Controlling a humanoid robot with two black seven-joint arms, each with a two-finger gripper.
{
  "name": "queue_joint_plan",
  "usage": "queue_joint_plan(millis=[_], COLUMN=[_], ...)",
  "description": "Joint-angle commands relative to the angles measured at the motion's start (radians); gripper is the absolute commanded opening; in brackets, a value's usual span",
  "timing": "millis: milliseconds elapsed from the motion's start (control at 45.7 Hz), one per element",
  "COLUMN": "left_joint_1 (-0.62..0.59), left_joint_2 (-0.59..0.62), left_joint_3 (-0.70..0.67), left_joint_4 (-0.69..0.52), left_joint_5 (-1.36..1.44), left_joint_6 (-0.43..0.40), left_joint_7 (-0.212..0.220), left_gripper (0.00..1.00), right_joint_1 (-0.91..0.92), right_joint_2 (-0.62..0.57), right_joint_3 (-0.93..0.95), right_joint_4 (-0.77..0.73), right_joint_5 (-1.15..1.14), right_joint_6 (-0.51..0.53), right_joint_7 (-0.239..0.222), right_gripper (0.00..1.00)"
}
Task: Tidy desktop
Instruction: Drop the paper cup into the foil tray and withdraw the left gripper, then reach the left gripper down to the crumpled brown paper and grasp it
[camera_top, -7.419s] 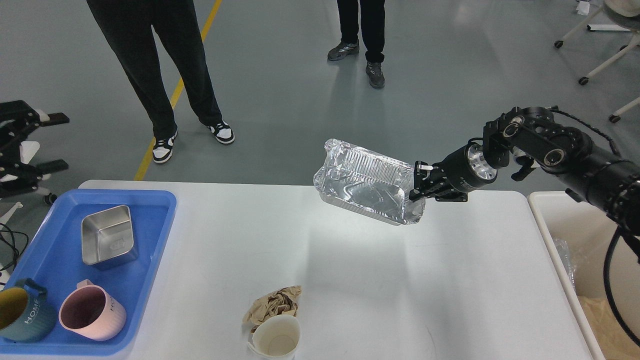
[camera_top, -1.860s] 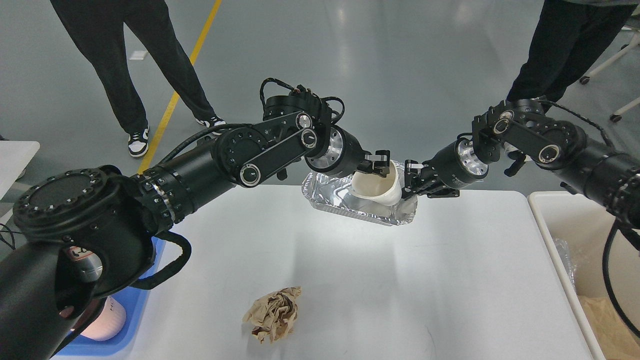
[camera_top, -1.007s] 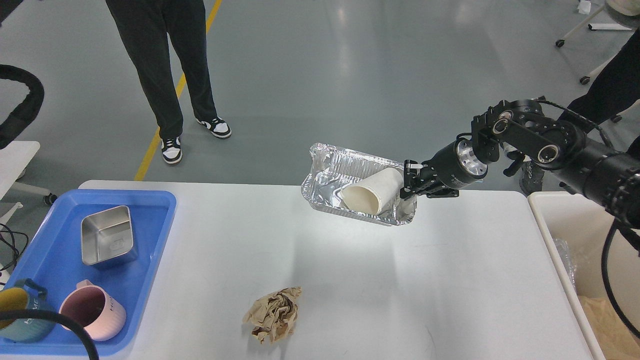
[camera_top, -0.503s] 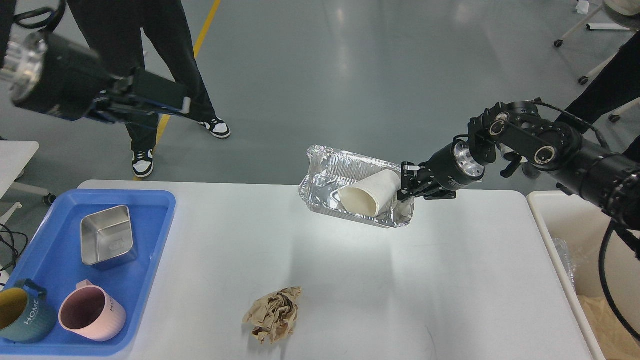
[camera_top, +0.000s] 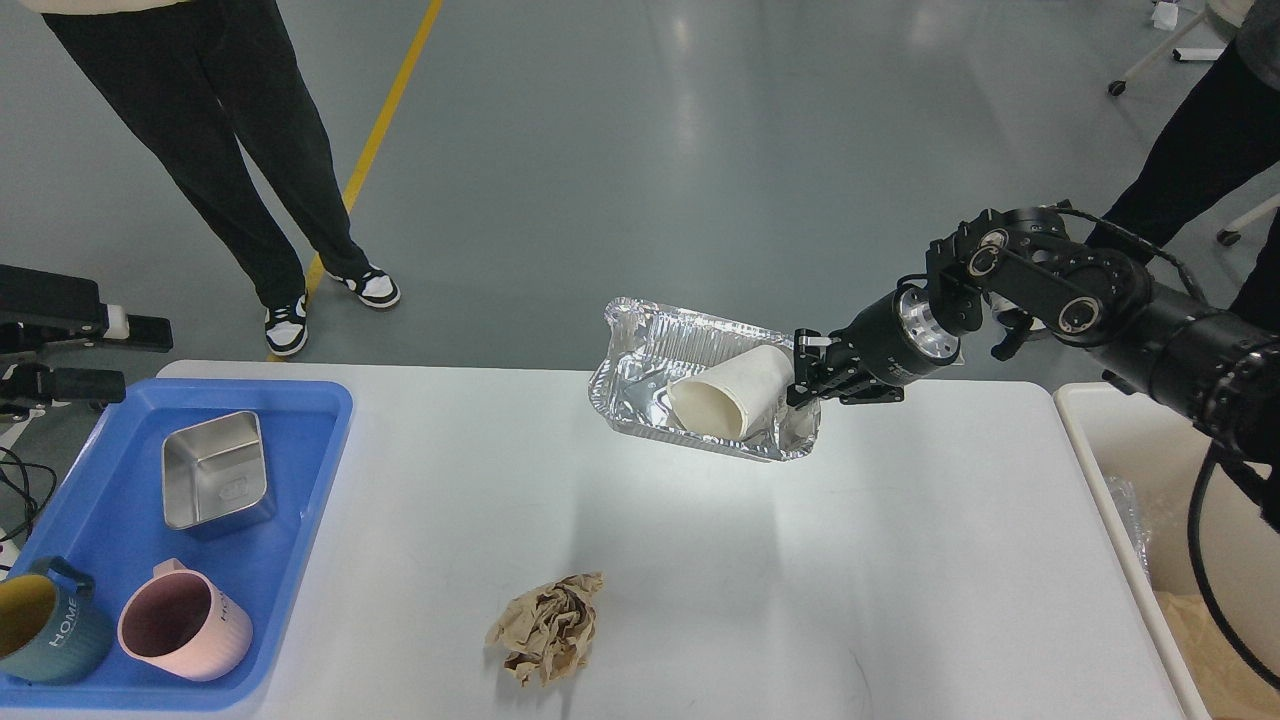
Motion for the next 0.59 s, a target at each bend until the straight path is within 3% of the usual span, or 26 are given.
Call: queue_joint_plan(millis=[0,241,394,569], left_joint_1=[0.004,0.005,0.022,0.172], left_joint_2=[0.001,0.019,-0.076,-0.342], left_joint_3=[0.056,0.100,0.155,0.192], left_joint_4=[-0.007,-0.079,-0.151,-0.167], left_joint_5=[0.013,0.016,0.120,0.277], left_joint_6=[0.000,0.000,0.003,0.343], left_joint_7=[-0.044,-0.046,-0.025,0.089], left_gripper=[0.81,0.82,0.82,0.82], right_joint_1=[0.000,-0.002,0.000,0.000], right_joint_2=[-0.002,0.000,0.003,0.003], right_joint_3=[0.002,0.002,0.002,0.002], right_joint_4=[0.000,-0.001,-0.001,0.000], right_joint_5=[0.000,0.000,0.000,0.000], right_joint_6=[-0.001,-0.001,-0.001,-0.004], right_joint_7=[0.000,0.000,0.000,0.000], right_gripper=[0.00,0.00,0.00,0.00])
